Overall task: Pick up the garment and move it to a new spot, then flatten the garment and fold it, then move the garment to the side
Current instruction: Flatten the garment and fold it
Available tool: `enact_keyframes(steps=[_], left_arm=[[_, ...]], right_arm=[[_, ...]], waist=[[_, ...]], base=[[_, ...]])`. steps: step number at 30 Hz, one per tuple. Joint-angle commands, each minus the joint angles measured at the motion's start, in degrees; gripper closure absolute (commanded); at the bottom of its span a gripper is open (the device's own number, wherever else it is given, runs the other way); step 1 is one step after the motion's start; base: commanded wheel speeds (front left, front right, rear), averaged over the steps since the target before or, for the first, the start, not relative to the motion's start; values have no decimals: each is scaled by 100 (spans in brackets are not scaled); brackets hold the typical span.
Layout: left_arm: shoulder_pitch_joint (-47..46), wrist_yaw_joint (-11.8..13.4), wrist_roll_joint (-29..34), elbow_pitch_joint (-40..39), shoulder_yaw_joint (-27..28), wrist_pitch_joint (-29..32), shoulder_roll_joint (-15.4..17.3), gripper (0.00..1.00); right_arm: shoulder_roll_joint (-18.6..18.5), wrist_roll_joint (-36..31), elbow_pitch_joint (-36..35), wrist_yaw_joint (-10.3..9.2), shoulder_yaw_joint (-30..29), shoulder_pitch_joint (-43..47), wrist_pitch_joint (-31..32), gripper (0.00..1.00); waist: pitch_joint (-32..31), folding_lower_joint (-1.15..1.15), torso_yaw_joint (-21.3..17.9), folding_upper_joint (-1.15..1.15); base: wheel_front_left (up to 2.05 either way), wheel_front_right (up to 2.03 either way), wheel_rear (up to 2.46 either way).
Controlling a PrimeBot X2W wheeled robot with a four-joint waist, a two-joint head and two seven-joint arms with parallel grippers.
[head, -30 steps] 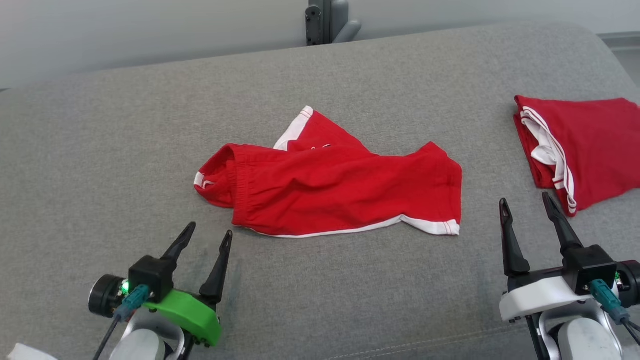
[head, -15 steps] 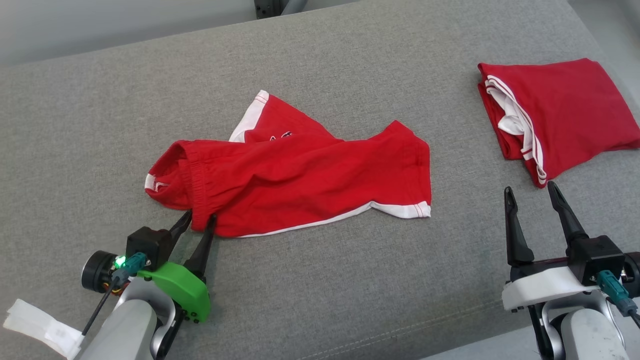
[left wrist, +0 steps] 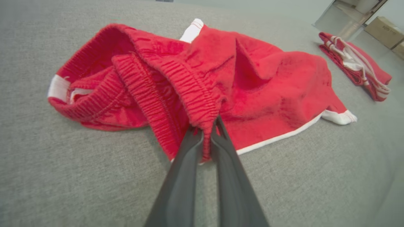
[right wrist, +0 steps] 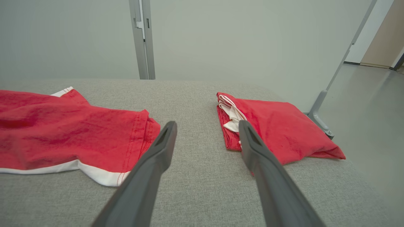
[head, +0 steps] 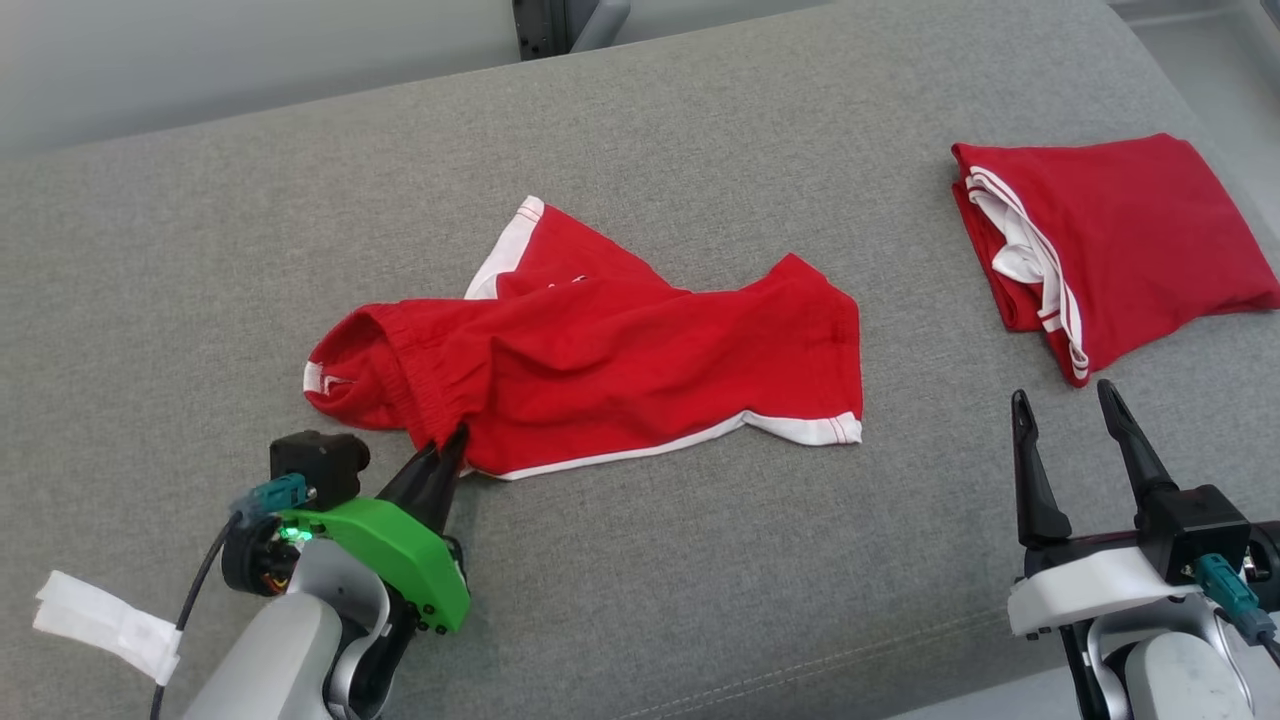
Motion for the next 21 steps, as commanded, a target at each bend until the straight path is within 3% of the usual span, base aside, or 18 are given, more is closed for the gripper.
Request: enact_keyframes(steps=[1, 7, 10, 15, 21], left_arm=[[115, 68, -128, -321, 22, 229, 65, 100], [825, 676, -693, -2550, 147, 1474, 398, 100], [1009, 972, -1133, -3171, 420, 1836, 430, 100], [730, 1216, -1505, -2758, 704, 2249, 484, 100], [-32, 1038, -1378, -1490, 672, 2372, 517, 100]], right_arm=[[-6, -1, -8, -3, -19, 64, -16, 0], [-8, 37, -36, -3, -31, 128, -16, 0], [-5, 52, -31, -3, 10, 62, -15, 0], [-8, 36, 1, -3, 128, -136, -15, 0], [-7, 26, 34, -3, 274, -374, -15, 0]], waist=[[-28, 0, 27, 61], [-11, 0, 96, 61], [56, 0, 130, 61], [293, 0, 136, 61], [629, 0, 7, 61]], base=[[0, 0, 0], [0, 0, 0], [0, 0, 0], [0, 0, 0], [0, 0, 0]])
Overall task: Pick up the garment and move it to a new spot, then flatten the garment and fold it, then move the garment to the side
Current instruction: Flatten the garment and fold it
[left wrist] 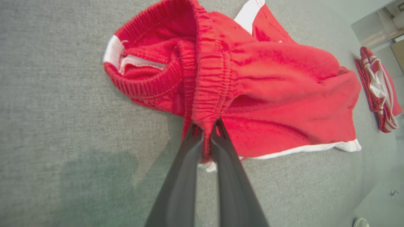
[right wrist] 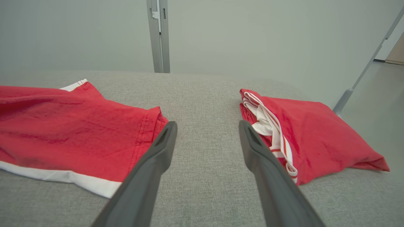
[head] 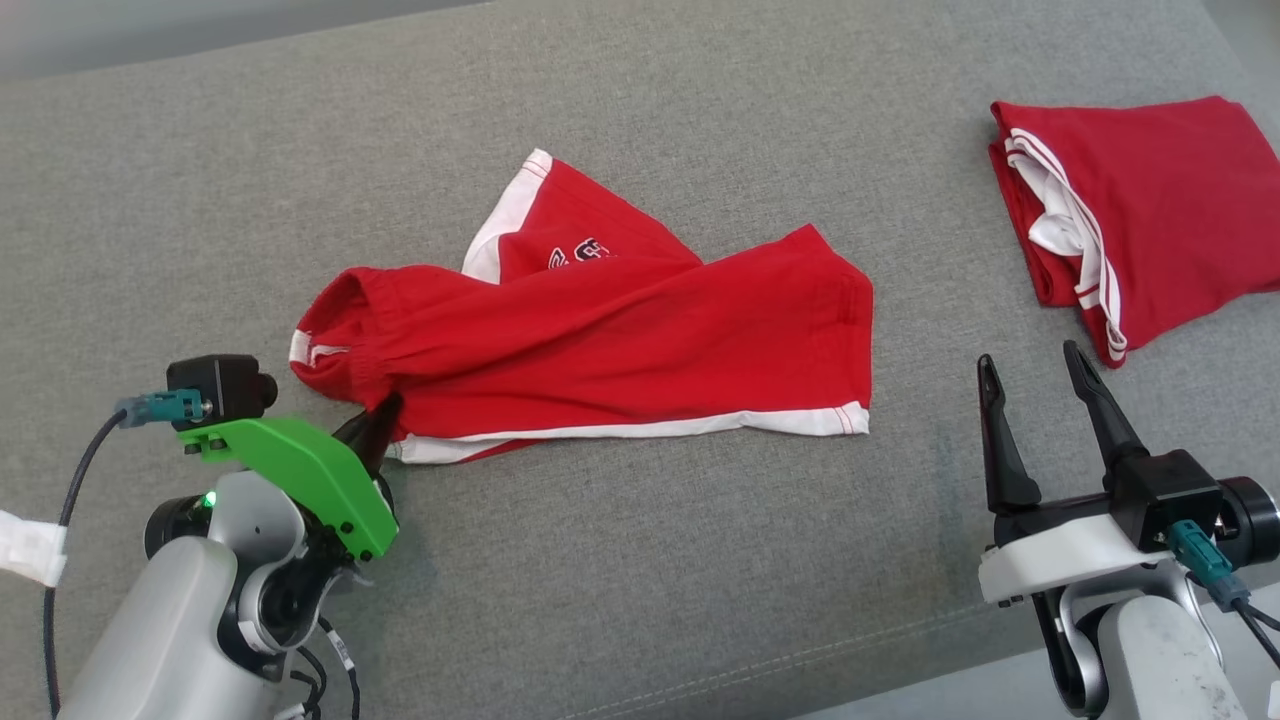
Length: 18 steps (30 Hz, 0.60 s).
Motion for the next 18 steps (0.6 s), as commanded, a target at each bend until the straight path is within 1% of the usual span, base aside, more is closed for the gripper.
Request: enact_keyframes(steps=[1, 7, 8, 13, 15, 16, 17, 18], left_arm=[[-189, -71, 40, 203, -5, 23, -32, 100], [-632, -324, 187, 1218, -108, -140, -22, 100], [-632, -324, 187, 1218, -108, -140, -22, 100], [-607, -527, 250, 1589, -167, -442, -127, 100], [-517, -571, 327, 1612, -182, -620, -105, 67], [-443, -572, 361, 1598, -191, -709, -104, 52], [-369, -567, 379, 1558, -180, -818, -119, 9], [-293, -552, 377, 1511, -168, -904, -137, 0]], right_arm=[[-11, -17, 13, -3, 12, -71, -15, 0], [-13, 19, 42, -3, 23, -108, -15, 0], [-13, 19, 42, -3, 23, -108, -15, 0], [-10, 8, 65, -3, -55, -11, -15, 0], [-12, -2, 65, -3, -104, 21, -15, 0], [-11, -7, 64, -3, -122, 36, -15, 0], [-9, -19, 64, -3, -135, 51, -15, 0], [-9, -28, 59, -3, -148, 68, -15, 0]], waist=[[195, 0, -108, 61], [359, 0, -248, 61], [359, 0, -248, 61], [279, 0, -245, 61], [194, 0, -207, 61], [141, 0, -183, 61], [85, 0, -155, 61], [26, 0, -127, 61]], base=[[0, 0, 0], [0, 0, 0], [0, 0, 0], [0, 0, 0], [0, 0, 0], [0, 0, 0], [0, 0, 0], [0, 0, 0]])
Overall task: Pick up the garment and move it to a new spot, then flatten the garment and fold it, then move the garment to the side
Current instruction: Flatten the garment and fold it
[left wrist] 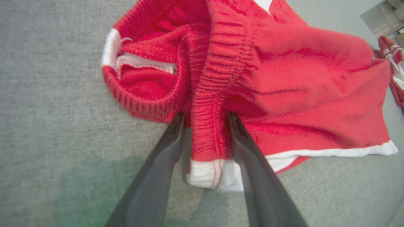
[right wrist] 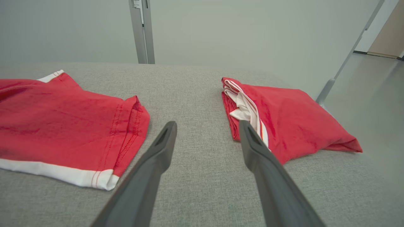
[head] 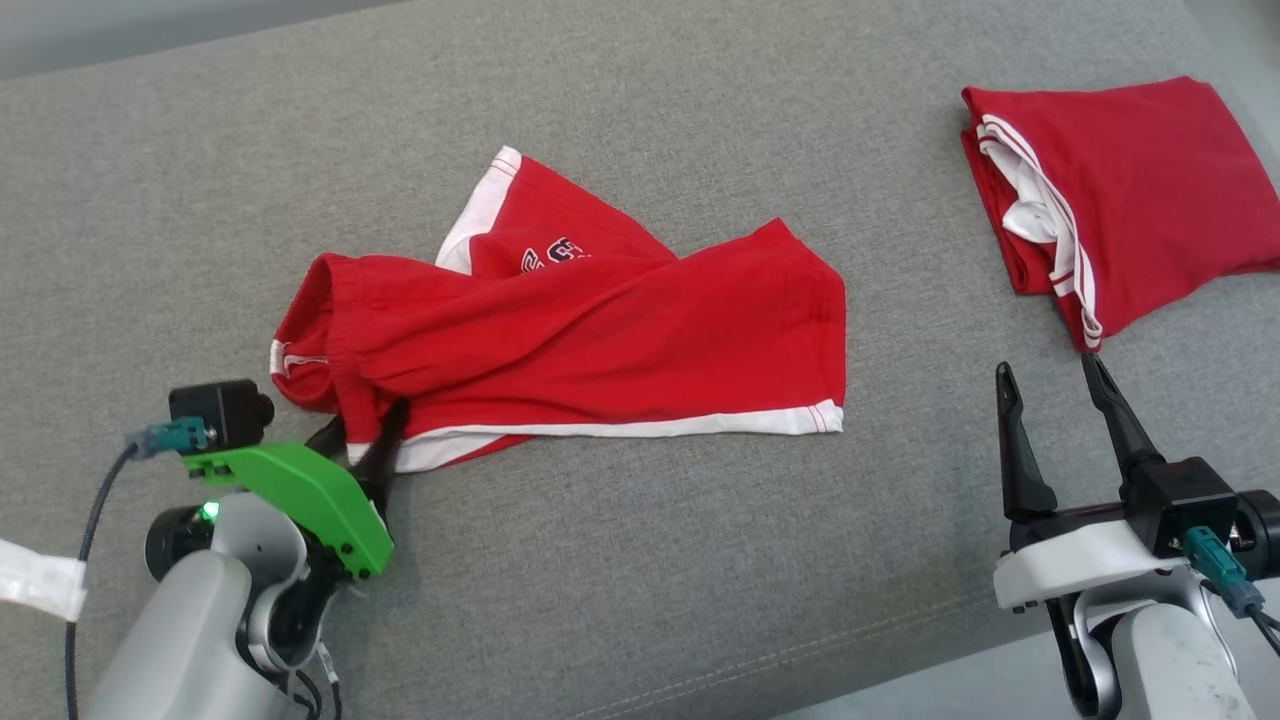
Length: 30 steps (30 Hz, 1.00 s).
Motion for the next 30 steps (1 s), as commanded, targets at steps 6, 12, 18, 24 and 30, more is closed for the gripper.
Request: enact_keyframes(steps=[6, 12, 18, 24, 30], left_arm=[[873, 241, 203, -451, -23, -587, -14, 0], [1642, 507, 477, -1019, 46, -1415, -41, 0], [2075, 676, 760, -1138, -27, -2045, -122, 0], [2306, 690, 1194, -1073, -44, -2587, -140, 0], [2600, 688, 1685, -1216, 314, -2683, -191, 0]], right_arm=[[-10, -108, -18, -3, -139, 250, -15, 0], [-10, -218, -123, -3, -295, 437, -15, 0], [-9, -345, -166, -3, -430, 562, -15, 0], [-10, -414, -108, -3, -375, 646, -15, 0], [-10, -370, 10, -3, -270, 743, -15, 0]], waist=[[-564, 0, 338, 61], [-942, 0, 628, 61], [-1255, 0, 923, 61], [-1563, 0, 1155, 61], [-1724, 0, 1304, 61]], base=[[0, 0, 0], [0, 0, 0], [0, 0, 0], [0, 0, 0], [0, 0, 0]])
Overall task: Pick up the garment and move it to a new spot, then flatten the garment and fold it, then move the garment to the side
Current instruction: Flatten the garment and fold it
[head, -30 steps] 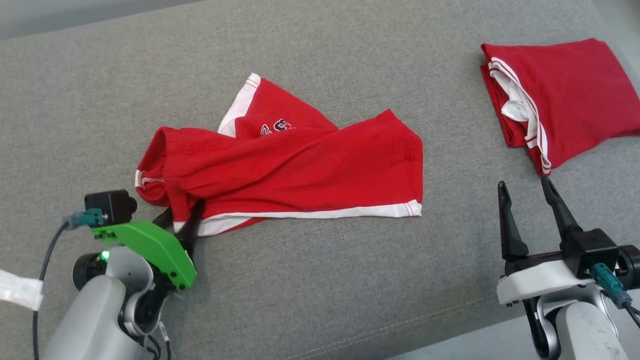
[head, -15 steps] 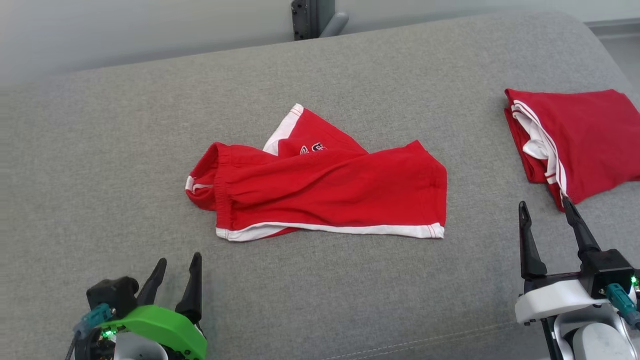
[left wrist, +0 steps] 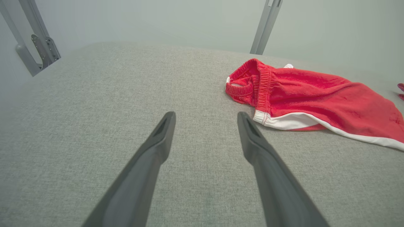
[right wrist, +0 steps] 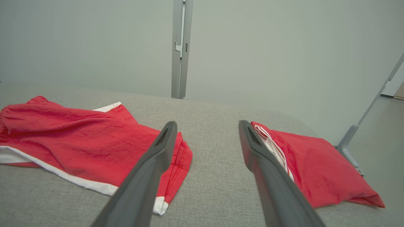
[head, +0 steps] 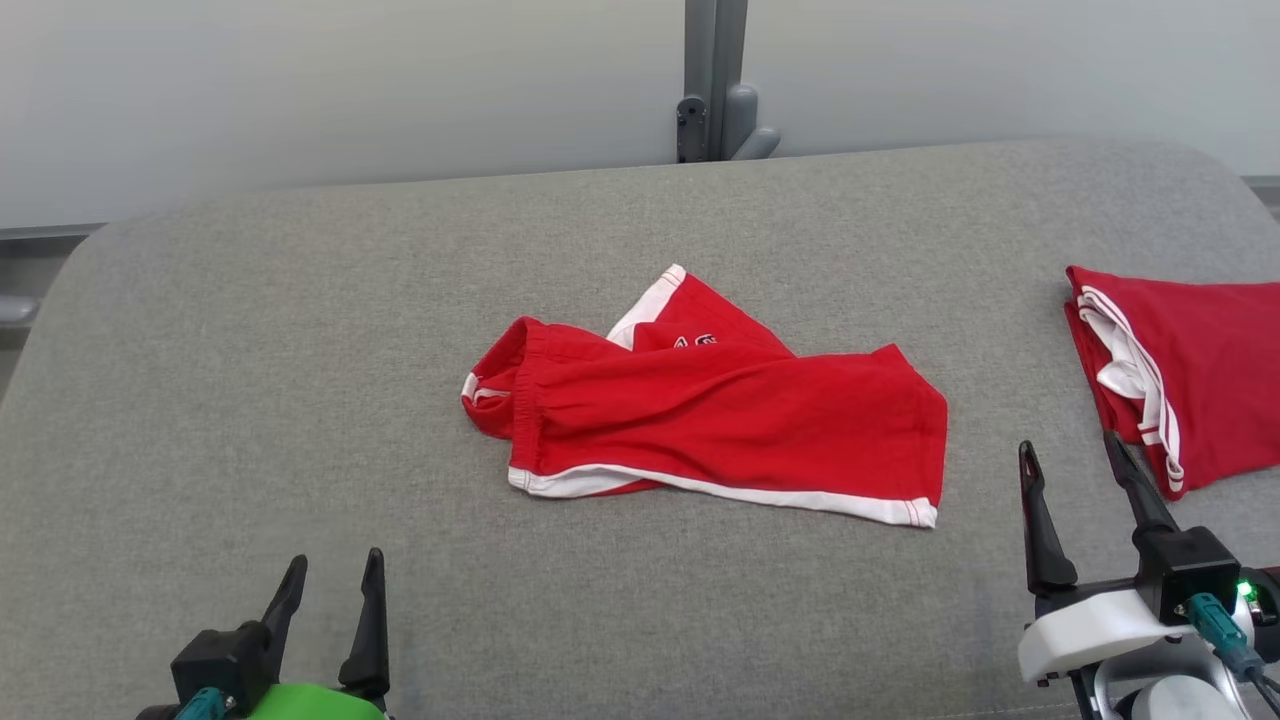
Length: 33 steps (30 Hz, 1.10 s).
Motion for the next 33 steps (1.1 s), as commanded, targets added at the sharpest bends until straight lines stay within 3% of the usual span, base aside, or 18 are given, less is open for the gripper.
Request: enact_keyframes(steps=[1, 7, 20, 33], left_arm=[[162, -57, 185, -127, 179, -28, -65, 0], [400, -239, 553, -331, 697, -31, -302, 0], [709, -994, 1307, -387, 1595, -29, -800, 0], [624, -1268, 1681, -216, 1948, -28, -1031, 0]], right_arm=[[-12, 18, 45, -3, 30, 104, -15, 0], [-11, 141, 124, -3, 104, 208, -15, 0], [-13, 329, 301, -3, 297, 367, -15, 0], [-13, 360, 326, -3, 387, 298, -15, 0]], waist=[[-139, 0, 172, 61], [-189, 0, 289, 61], [-306, 0, 286, 61], [-250, 0, 146, 61]], base=[[0, 0, 0], [0, 0, 0], [0, 0, 0], [0, 0, 0]])
